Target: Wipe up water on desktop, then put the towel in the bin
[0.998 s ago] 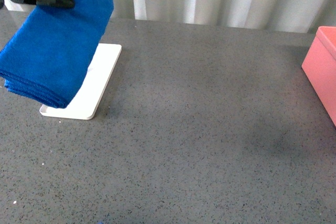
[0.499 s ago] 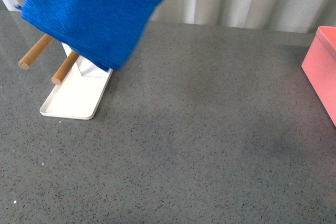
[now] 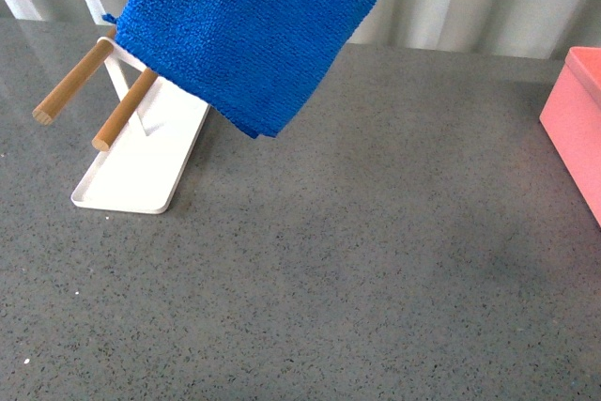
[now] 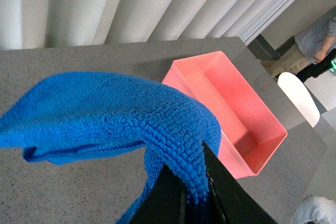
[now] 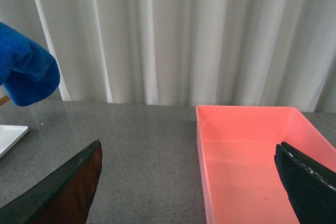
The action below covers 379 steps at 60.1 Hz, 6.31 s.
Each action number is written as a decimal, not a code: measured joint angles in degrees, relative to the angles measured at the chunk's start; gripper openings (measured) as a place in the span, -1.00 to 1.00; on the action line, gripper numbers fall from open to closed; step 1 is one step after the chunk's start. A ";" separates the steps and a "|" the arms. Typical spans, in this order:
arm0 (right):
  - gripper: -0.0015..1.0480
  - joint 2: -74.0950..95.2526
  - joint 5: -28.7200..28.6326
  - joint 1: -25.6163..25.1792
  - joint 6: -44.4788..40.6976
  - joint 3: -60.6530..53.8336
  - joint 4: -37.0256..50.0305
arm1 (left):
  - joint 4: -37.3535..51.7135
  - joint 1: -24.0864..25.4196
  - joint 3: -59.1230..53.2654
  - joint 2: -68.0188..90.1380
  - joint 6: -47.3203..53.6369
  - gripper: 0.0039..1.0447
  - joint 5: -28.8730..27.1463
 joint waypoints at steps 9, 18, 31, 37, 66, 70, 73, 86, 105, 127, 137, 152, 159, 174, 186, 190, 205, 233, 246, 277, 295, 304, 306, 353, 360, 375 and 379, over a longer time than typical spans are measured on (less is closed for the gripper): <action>0.86 22.97 -13.51 -8.41 0.63 10.08 0.76 | 0.09 -0.02 0.00 0.00 -0.15 -0.94 -0.02; 0.86 41.44 -27.36 -12.41 -1.29 20.26 6.34 | 0.09 -0.02 -0.02 0.07 -0.17 -0.94 -0.07; 0.86 59.19 -45.62 -8.41 -1.79 27.80 5.99 | 0.09 -0.04 -0.02 0.09 -0.17 -0.94 -0.07; 0.86 64.87 -47.69 -5.09 -1.42 30.05 10.27 | 0.09 -0.04 -0.02 0.09 -0.17 -0.94 -0.04; 0.86 89.83 -45.24 10.51 1.38 42.21 24.74 | 0.09 -0.04 -0.02 0.09 -0.17 -0.94 -0.04; 0.86 91.19 -45.57 12.33 1.99 42.95 26.43 | 0.09 -0.04 -0.02 0.09 -0.17 -0.94 -0.07; 0.86 91.82 -46.01 13.14 2.69 43.01 27.87 | 0.09 -0.02 -0.02 0.09 -0.17 -0.94 -0.07; 0.86 96.63 -45.16 17.46 5.97 46.14 35.50 | 0.09 -0.04 -0.02 0.09 -0.17 -0.94 -0.04; 0.40 100.61 -44.17 18.67 10.01 48.94 39.67 | 0.09 -0.04 -0.02 0.09 -0.17 -0.94 -0.13; -0.58 100.85 -43.36 18.38 11.91 48.78 41.13 | 0.09 -0.04 -0.02 0.09 -0.33 -0.44 -0.11; -0.92 99.95 -42.27 17.44 11.69 47.93 39.67 | 0.09 -0.04 -0.02 0.09 -0.35 0.00 -0.04; -0.92 98.14 -42.27 15.82 10.56 47.30 37.59 | 9.33 -1.66 -3.76 -0.70 3.50 0.57 -15.45; -0.92 98.05 -42.34 15.82 10.27 47.30 37.16 | 26.43 -1.27 -15.87 -5.05 11.32 0.19 -40.74; -0.92 97.94 -42.05 15.47 10.14 47.30 36.83 | 34.91 4.85 -33.11 -15.89 14.93 -0.57 -44.11; -0.92 97.50 -42.10 15.63 9.73 47.25 36.50 | 36.72 7.54 -42.29 -22.21 15.56 -0.93 -40.30; -0.92 97.26 -42.03 15.39 9.70 47.23 36.33 | 36.96 8.48 -44.63 -24.41 15.67 -0.93 -39.32; -0.92 96.65 -42.03 15.02 8.79 46.90 34.53 | 36.39 11.72 -51.93 -32.37 15.80 -0.93 -36.57; -0.92 95.80 -41.38 14.64 7.87 46.64 33.81 | 29.09 18.25 -59.17 -46.86 15.82 -0.93 -30.45; -0.92 95.80 -41.11 14.69 7.74 46.64 33.66 | 28.02 18.27 -62.20 -51.67 15.80 -0.93 -30.18; -0.92 95.49 -40.68 14.69 7.23 46.62 32.72 | 12.92 18.27 -62.25 -67.93 15.85 -0.93 -30.16; -0.92 95.38 -40.33 14.64 6.75 46.21 32.46 | 6.43 18.27 -62.25 -74.53 15.85 -0.93 -30.16; -0.92 95.17 -40.33 14.58 6.60 45.92 32.37 | 3.91 18.27 -62.25 -77.05 15.85 -0.93 -30.16; -0.92 95.14 -40.33 14.58 6.60 45.90 32.37 | 3.45 18.27 -62.25 -77.50 15.85 -0.93 -30.16; -0.92 94.57 -35.76 13.38 2.56 44.46 24.83 | -9.57 18.27 -62.25 -90.12 15.82 -0.35 -30.16; -0.92 96.70 -30.88 11.72 -2.05 44.76 16.61 | -9.57 18.27 -62.25 -90.12 15.82 0.09 -30.16; -0.92 104.89 -22.45 8.44 -14.47 48.59 1.88 | -9.57 18.27 -62.25 -90.12 15.82 0.81 -30.16; -0.92 106.33 -20.79 8.28 -17.29 49.75 -0.81 | -9.57 18.27 -62.25 -90.12 15.96 0.90 -30.16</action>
